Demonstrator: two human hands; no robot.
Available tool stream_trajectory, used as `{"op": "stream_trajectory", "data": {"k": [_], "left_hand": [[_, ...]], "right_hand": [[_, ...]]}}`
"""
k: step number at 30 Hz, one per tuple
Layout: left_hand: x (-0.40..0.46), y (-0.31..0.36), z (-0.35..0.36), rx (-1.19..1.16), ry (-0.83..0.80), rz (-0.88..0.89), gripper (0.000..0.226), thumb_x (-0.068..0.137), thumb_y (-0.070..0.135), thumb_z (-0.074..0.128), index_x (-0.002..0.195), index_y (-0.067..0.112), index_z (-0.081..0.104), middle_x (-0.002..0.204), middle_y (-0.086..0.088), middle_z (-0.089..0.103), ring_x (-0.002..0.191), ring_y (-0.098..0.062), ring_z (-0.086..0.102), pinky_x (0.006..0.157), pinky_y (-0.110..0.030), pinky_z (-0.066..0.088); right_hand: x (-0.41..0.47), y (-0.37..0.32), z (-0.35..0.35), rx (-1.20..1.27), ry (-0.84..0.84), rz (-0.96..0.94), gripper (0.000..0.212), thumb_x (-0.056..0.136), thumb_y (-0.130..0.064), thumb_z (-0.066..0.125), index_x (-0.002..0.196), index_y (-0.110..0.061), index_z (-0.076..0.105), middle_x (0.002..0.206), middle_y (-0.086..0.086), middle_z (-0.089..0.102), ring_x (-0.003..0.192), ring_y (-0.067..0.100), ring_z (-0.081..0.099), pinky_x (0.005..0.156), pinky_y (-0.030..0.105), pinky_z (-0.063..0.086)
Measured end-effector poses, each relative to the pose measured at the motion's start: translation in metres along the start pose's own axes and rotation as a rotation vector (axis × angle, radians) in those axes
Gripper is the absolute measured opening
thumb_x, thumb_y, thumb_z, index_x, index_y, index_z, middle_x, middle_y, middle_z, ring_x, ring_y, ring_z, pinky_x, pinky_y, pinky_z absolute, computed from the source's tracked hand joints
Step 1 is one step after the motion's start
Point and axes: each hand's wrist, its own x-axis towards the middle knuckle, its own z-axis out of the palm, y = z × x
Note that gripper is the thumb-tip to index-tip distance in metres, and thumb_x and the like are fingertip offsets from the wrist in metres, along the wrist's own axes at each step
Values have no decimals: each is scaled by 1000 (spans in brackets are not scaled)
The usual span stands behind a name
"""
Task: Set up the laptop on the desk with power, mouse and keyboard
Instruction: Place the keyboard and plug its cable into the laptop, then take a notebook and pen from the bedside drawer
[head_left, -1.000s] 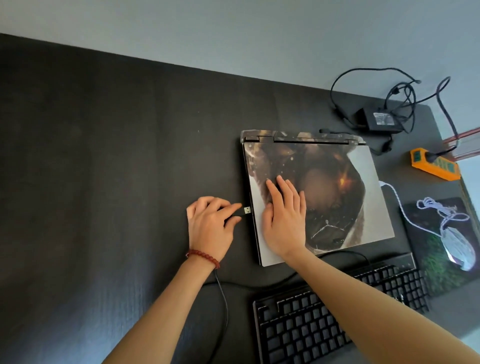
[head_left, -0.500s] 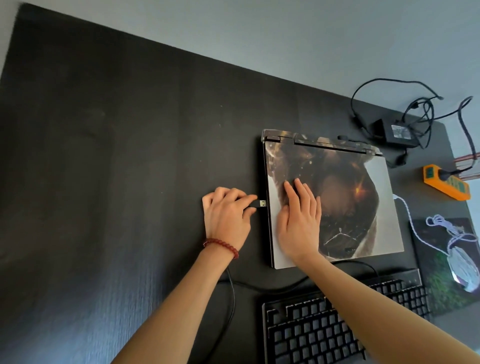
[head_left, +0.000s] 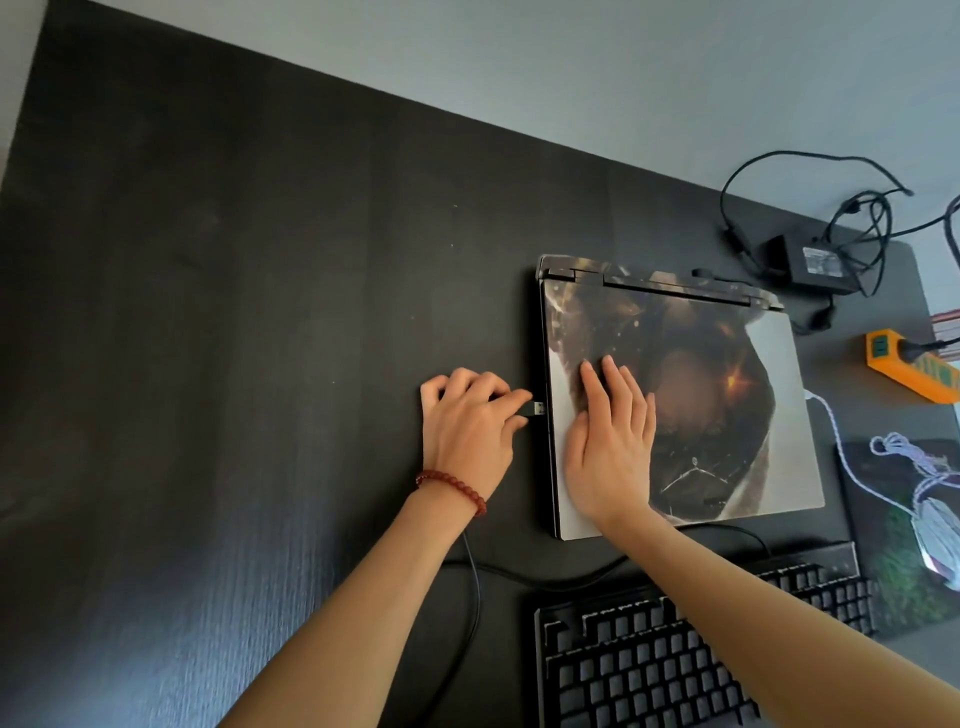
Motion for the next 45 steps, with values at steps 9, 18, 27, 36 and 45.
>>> {"op": "stream_trajectory", "data": {"k": [9,18,27,36,45], "left_hand": [[3,-1,0,32,14,72,22,68,14,77,89,20,72,79,4,67,83,-23,61,78,-41,43],[4,4,7,-16,6,119,23,67,9,78,89,12,73,74,-3,64,81,-26,62,74,-40,48],[1,0,15,37,-45,100,22,75,14,72,97,15,70,93,-5,65,95,-27,59,78,-41,48],[1,16,-21,263,-399,-100,65,88,40,50,143,26,19,147,0,28,135,-22,22,109,-42,23],[-1,163,-53,455,-298,188,50,90,44,37,137,26,36,142,2,41,130,-21,37,107,-41,26]], "right_hand": [[1,1,1,-11,-10,-5,54,89,-26,19,140,-14,32,149,10,31,141,27,20,116,52,12],[0,1,4,-5,-18,-4,54,89,-26,19,140,-14,32,150,10,31,141,28,20,116,53,12],[0,6,6,-19,-87,-20,56,88,-27,19,142,-14,29,152,10,28,142,28,19,115,54,11],[10,12,-32,118,-373,-58,48,95,-24,32,142,-18,26,154,2,21,143,21,13,116,49,16],[-49,101,-158,462,-231,58,33,96,-18,34,121,-10,55,126,9,59,115,27,54,99,37,42]]}}
